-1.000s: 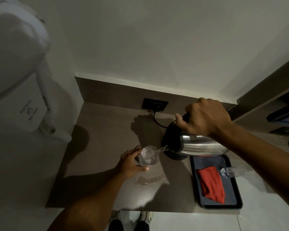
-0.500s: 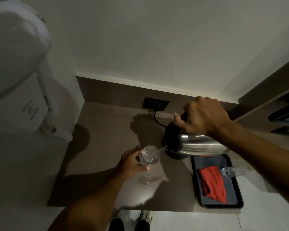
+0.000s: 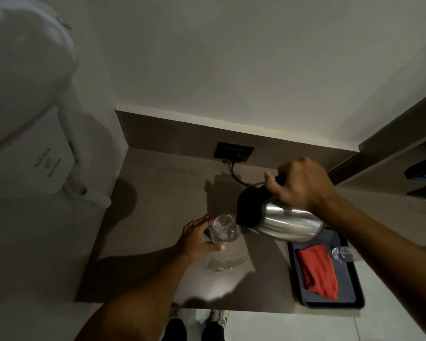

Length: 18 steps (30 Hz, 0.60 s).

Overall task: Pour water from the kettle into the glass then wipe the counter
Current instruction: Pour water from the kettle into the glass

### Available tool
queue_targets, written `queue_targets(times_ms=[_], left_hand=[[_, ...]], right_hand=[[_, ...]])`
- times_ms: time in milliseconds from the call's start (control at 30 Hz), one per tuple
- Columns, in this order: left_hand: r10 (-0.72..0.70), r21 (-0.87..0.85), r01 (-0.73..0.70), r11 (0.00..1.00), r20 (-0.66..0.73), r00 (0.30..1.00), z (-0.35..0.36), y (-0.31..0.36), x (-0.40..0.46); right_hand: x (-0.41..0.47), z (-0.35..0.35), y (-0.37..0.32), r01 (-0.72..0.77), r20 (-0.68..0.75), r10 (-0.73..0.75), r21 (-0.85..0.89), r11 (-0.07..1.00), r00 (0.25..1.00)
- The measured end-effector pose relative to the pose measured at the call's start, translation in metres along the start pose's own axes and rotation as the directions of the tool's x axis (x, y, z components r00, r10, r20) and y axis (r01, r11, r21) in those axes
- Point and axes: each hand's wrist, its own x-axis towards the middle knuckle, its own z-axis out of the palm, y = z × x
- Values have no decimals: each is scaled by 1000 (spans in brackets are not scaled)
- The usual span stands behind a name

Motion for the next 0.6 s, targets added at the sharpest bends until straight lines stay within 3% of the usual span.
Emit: queue_targets(times_ms=[233,400,600], left_hand=[[61,-28,-62,998,-42,997,-2,2,-3],[44,-30,-45,999,-28,999,-3,2,-2],[32,-25,-33,999,-69,997,-1,3,-2]], right_hand=[[-27,35,22,-129,-55,153,308,943,987],[-41,60,51,-259,-73,366,581,771,928],[-55,90,81,-381,-26,599,750,541,800]])
